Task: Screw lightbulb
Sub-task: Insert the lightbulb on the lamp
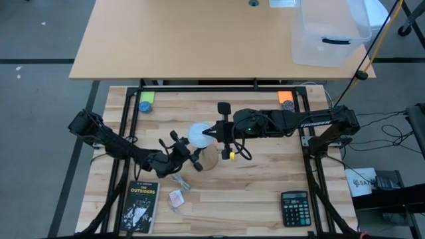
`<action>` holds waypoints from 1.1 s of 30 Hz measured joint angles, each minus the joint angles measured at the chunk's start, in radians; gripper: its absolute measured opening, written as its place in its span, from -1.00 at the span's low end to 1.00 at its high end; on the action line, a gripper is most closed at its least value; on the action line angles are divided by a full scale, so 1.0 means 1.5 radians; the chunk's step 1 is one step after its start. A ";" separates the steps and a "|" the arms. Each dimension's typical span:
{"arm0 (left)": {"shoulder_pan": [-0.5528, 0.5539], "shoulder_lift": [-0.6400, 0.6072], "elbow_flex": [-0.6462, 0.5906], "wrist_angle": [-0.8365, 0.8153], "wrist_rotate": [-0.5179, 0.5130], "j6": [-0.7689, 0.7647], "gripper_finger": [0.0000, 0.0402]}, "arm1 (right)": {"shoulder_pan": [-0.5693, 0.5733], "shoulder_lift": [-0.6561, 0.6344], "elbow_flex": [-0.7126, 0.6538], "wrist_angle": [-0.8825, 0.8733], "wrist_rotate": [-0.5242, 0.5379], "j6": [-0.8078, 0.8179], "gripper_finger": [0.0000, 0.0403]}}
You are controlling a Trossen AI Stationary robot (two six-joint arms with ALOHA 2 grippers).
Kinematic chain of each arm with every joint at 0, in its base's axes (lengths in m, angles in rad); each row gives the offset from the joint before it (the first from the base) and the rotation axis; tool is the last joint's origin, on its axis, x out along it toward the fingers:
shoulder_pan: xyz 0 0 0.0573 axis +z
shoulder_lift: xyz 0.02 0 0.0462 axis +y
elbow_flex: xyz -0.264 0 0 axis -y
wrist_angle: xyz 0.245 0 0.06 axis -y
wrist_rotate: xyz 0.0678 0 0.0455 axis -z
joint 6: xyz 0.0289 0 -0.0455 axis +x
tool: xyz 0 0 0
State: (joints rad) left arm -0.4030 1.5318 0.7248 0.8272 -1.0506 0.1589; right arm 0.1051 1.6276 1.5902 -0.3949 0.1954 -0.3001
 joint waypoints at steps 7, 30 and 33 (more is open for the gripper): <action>0.011 -0.002 -0.002 -0.004 0.024 0.001 -0.20 | 0.000 0.000 0.000 -0.001 0.000 0.032 -1.00; 0.026 0.002 -0.002 -0.047 0.042 -0.013 0.05 | -0.001 0.001 0.001 0.011 -0.006 0.041 -1.00; 0.026 0.001 -0.003 -0.052 0.036 -0.022 0.21 | -0.001 0.001 0.001 0.011 -0.006 0.040 -1.00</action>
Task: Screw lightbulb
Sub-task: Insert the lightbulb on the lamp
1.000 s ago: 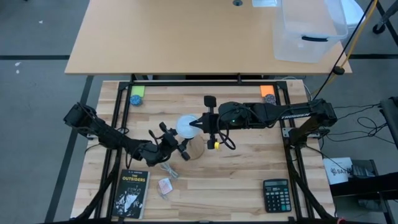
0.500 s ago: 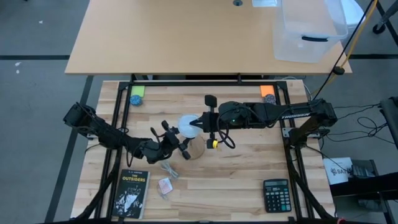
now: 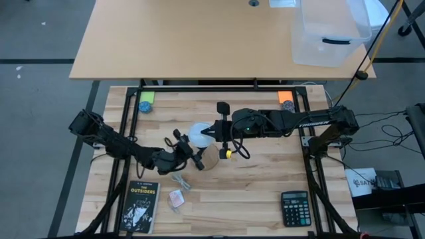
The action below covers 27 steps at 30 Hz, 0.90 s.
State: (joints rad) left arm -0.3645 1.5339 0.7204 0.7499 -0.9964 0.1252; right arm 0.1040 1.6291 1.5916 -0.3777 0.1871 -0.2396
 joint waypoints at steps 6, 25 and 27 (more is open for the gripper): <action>-0.012 0.000 -0.001 -0.004 -0.026 0.013 0.31 | -0.001 0.000 0.000 0.003 0.001 -0.008 -1.00; -0.063 -0.091 -0.071 -0.025 -0.085 -0.036 0.31 | -0.013 0.000 0.000 0.008 -0.003 -0.010 -1.00; -0.063 -0.108 -0.091 -0.026 -0.065 -0.050 0.31 | -0.015 0.000 -0.001 0.007 -0.002 -0.010 -1.00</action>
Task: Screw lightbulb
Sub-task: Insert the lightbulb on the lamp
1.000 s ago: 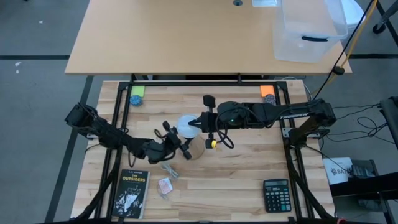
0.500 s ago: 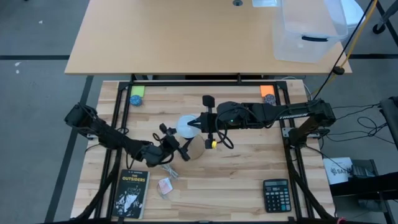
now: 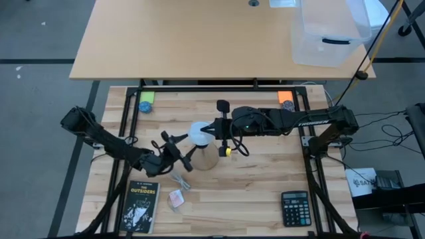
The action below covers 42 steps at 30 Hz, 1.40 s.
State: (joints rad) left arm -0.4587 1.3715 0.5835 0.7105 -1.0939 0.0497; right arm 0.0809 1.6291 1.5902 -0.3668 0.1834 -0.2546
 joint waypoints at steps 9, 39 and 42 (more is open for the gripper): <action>-0.042 -0.087 -0.060 -0.001 0.051 0.048 0.31 | -0.011 0.000 0.000 0.000 0.000 0.003 -1.00; -0.063 -0.230 -0.104 0.271 0.118 0.310 0.31 | -0.009 0.000 0.000 0.008 -0.043 -0.031 -1.00; -0.056 -0.230 -0.104 0.263 0.135 0.306 0.31 | -0.009 0.001 0.000 0.014 -0.043 -0.035 -1.00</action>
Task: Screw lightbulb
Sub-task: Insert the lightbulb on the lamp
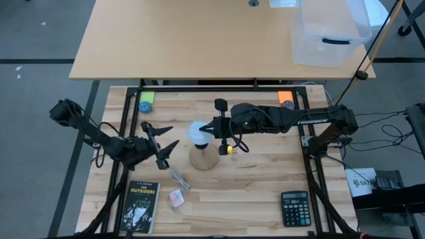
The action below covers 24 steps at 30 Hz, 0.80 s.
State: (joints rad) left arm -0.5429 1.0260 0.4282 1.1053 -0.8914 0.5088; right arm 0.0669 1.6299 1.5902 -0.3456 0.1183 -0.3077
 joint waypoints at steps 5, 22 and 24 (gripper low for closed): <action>0.009 0.000 0.000 -0.020 0.013 -0.017 0.31 | 0.000 0.000 0.000 0.002 -0.001 -0.004 -1.00; 0.017 0.000 0.071 -0.235 0.004 -0.068 0.31 | 0.000 0.000 0.000 0.004 -0.014 -0.047 -1.00; 0.021 0.000 0.071 -0.230 0.003 -0.060 0.31 | 0.000 0.000 0.000 0.005 -0.014 -0.048 -1.00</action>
State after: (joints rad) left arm -0.5109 1.0260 0.5346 0.7609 -0.8863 0.4195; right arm 0.0669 1.6299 1.5902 -0.3381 0.0978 -0.3800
